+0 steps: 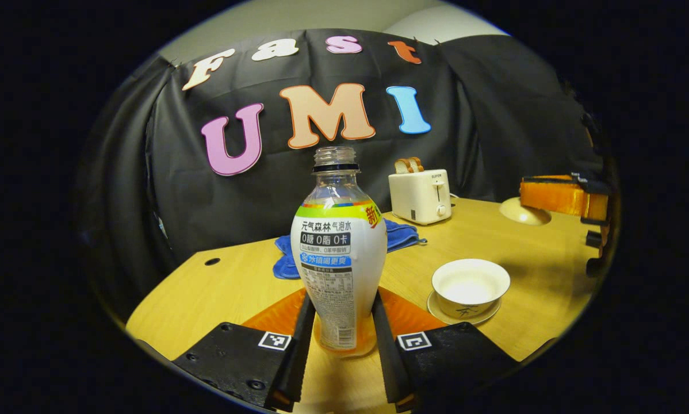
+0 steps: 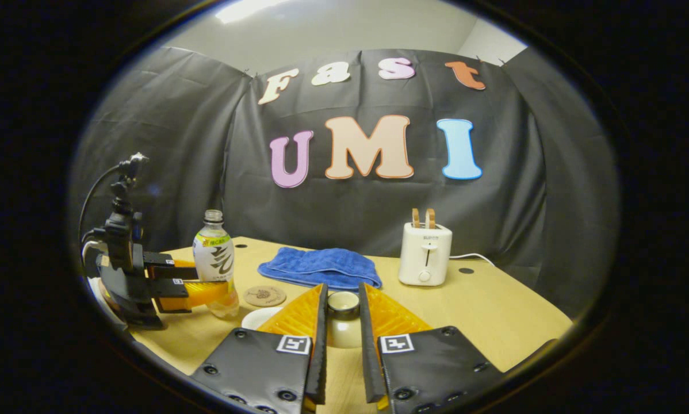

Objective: Open the teacup lid with one hand, grasp the water bottle and pour water into the teacup with the other hand; after pouring, place the water bottle on the coaster and then close the teacup lid.

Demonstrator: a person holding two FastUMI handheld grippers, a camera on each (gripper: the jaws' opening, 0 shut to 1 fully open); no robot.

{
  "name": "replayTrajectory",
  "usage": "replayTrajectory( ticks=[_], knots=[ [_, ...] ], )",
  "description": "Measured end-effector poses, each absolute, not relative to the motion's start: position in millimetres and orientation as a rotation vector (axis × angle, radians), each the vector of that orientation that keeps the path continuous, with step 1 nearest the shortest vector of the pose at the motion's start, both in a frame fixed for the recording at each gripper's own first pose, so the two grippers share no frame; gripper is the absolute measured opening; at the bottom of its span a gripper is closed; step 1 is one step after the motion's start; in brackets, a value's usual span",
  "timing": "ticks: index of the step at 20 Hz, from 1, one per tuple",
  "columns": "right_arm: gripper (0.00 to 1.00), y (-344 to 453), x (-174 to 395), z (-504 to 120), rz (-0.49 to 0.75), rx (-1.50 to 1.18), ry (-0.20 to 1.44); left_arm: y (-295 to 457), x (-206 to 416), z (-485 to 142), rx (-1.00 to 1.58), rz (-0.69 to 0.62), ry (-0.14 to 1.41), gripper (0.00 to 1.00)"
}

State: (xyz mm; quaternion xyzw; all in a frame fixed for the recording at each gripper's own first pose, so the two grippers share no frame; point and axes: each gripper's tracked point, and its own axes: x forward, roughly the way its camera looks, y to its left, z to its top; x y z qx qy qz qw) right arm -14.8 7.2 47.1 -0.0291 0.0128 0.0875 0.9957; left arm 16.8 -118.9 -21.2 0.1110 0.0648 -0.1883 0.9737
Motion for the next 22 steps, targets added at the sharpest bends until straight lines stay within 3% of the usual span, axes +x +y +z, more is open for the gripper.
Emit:
replayTrajectory(
  ticks=[22],
  knots=[
    [0.29,-32.5,-26.7,58.1,0.096,-0.019,-0.016,-106.8,20.3,-27.9,0.981,-0.314,0.044,0.52]
  ],
)
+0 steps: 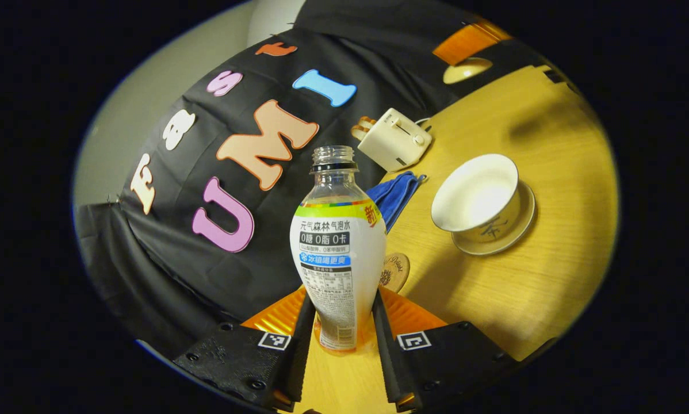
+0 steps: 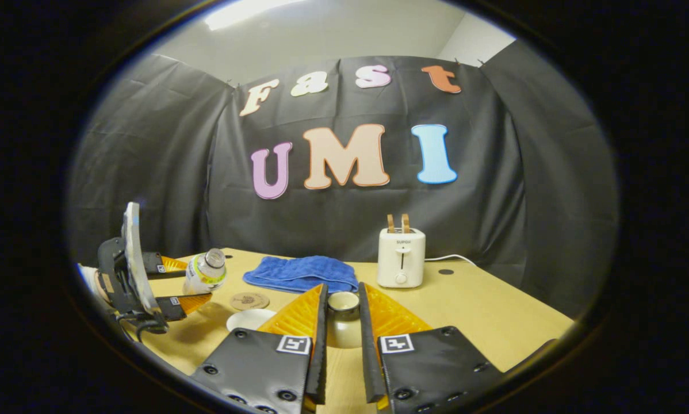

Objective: Open the teacup lid with one hand, grasp the water bottle and pour water into the teacup with the other hand; after pouring, place the water bottle on the coaster and then close the teacup lid.

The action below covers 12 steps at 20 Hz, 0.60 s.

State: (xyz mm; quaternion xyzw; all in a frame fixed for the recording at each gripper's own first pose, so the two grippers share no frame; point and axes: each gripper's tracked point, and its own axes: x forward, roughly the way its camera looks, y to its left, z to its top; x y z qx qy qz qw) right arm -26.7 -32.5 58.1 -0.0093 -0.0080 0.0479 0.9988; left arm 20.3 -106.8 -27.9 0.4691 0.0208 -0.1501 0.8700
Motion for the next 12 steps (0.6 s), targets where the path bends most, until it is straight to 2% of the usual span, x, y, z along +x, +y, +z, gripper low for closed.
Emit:
replayTrajectory(
  ticks=[6,12],
  knots=[
    [0.29,-35.4,-28.7,59.4,0.090,-0.018,-0.022,-110.6,19.3,-37.2,1.143,-0.348,0.044,0.51],
    [0.29,-40.5,-29.7,63.0,0.079,-0.013,-0.031,-100.7,25.0,-34.0,1.324,-0.318,0.047,0.51]
  ],
)
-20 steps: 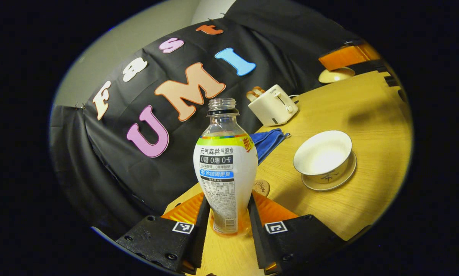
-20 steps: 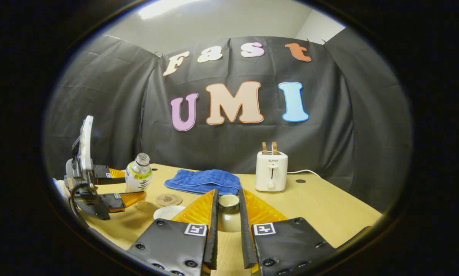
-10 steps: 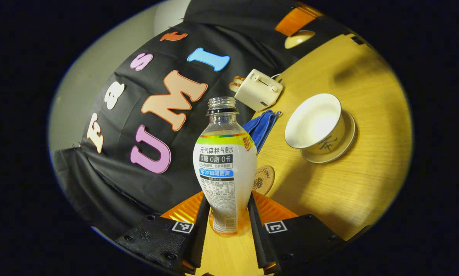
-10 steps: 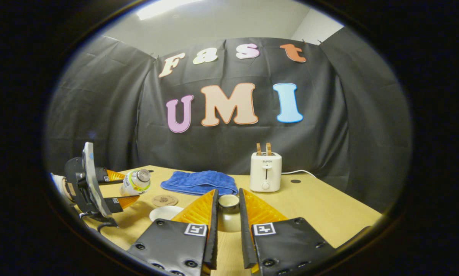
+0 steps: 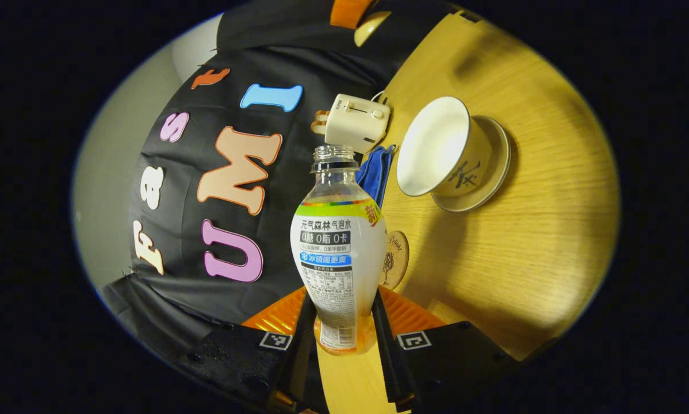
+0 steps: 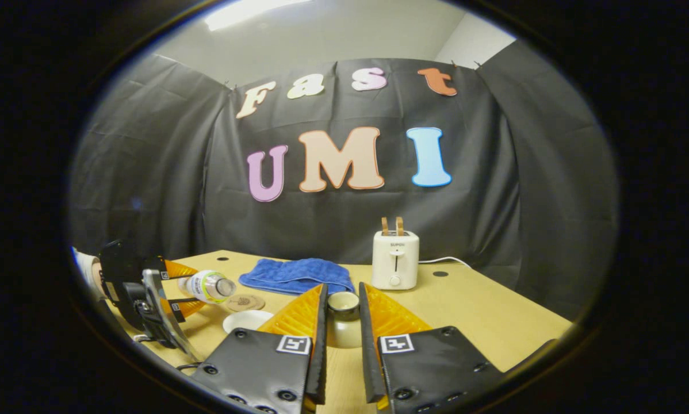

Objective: Open the teacup lid with one hand, grasp the water bottle and pour water into the teacup with the other hand; after pouring, place the water bottle on the coaster and then close the teacup lid.

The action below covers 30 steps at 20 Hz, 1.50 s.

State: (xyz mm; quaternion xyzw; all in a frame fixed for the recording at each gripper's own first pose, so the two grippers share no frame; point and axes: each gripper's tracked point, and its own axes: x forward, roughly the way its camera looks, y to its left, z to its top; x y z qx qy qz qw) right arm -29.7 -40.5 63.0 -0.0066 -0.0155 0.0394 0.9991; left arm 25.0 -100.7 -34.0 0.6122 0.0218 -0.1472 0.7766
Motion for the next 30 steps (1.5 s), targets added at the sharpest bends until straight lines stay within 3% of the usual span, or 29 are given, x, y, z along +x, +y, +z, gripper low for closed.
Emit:
replayTrajectory(
  ticks=[30],
  knots=[
    [0.29,-35.9,-30.7,61.5,0.097,-0.019,-0.030,-92.1,32.4,-9.3,1.835,-0.336,0.053,0.52]
  ],
)
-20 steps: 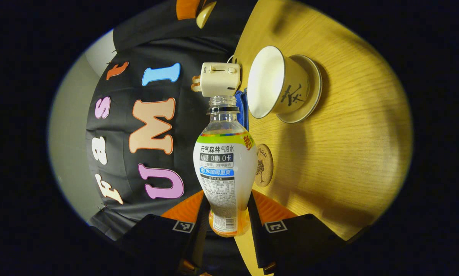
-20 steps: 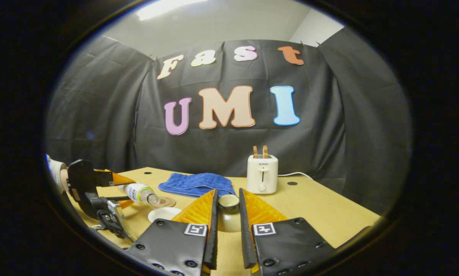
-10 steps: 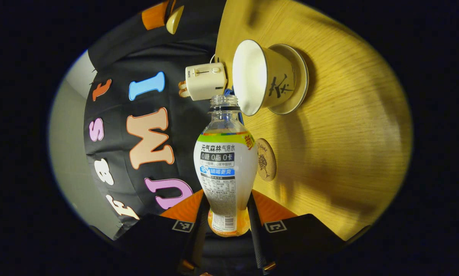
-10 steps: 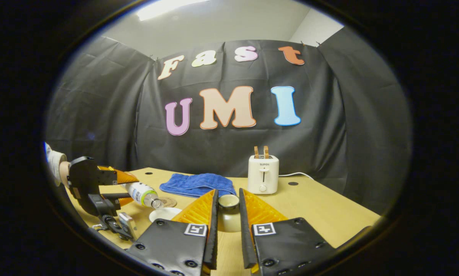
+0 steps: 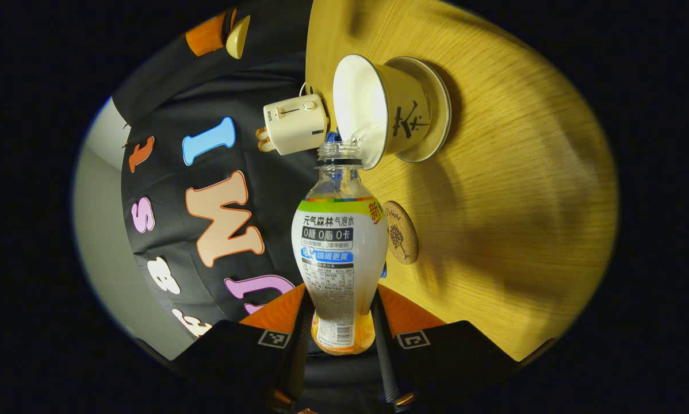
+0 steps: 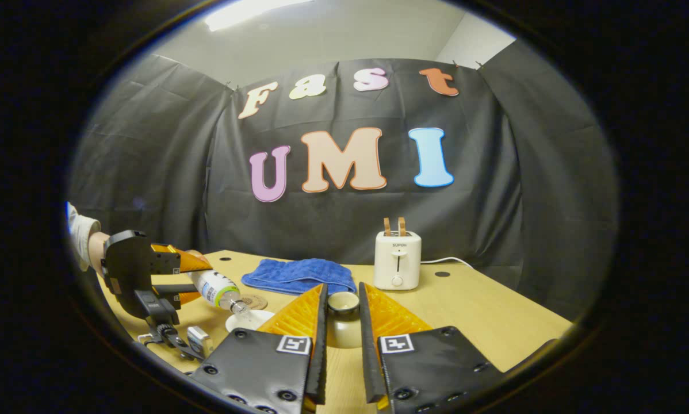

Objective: Open the teacup lid with one hand, grasp the water bottle and pour water into the teacup with the other hand; after pouring, place the water bottle on the coaster and then close the teacup lid.

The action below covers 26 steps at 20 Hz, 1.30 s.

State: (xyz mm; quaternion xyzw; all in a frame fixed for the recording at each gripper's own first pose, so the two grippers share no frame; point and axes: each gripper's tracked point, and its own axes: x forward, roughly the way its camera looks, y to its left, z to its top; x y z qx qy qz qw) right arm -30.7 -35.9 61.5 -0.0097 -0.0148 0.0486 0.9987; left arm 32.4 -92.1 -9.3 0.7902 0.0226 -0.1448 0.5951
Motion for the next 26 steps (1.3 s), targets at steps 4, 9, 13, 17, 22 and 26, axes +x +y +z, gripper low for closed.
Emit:
replayTrajectory(
  ticks=[4,9,13,17,22,26],
  knots=[
    [0.29,-36.9,-31.0,62.1,0.098,-0.014,-0.030,-90.2,32.6,-4.0,1.884,-0.331,0.057,0.52],
    [0.29,-36.6,-31.4,63.2,0.101,-0.013,-0.031,-93.5,31.9,6.4,1.951,-0.326,0.032,0.53],
    [0.29,-33.4,-33.6,63.5,0.110,-0.015,-0.031,-95.9,33.4,18.8,2.028,-0.312,0.009,0.52],
    [0.29,-31.8,-34.0,62.6,0.115,-0.016,-0.028,-97.0,32.7,28.3,2.087,-0.290,-0.001,0.52],
    [0.29,-27.2,-32.2,57.4,0.126,-0.015,-0.015,-99.6,35.4,40.2,2.171,-0.282,-0.022,0.52],
    [0.29,-26.2,-32.1,55.6,0.127,-0.016,-0.012,-102.2,38.0,48.4,2.219,-0.278,-0.042,0.53]
  ],
)
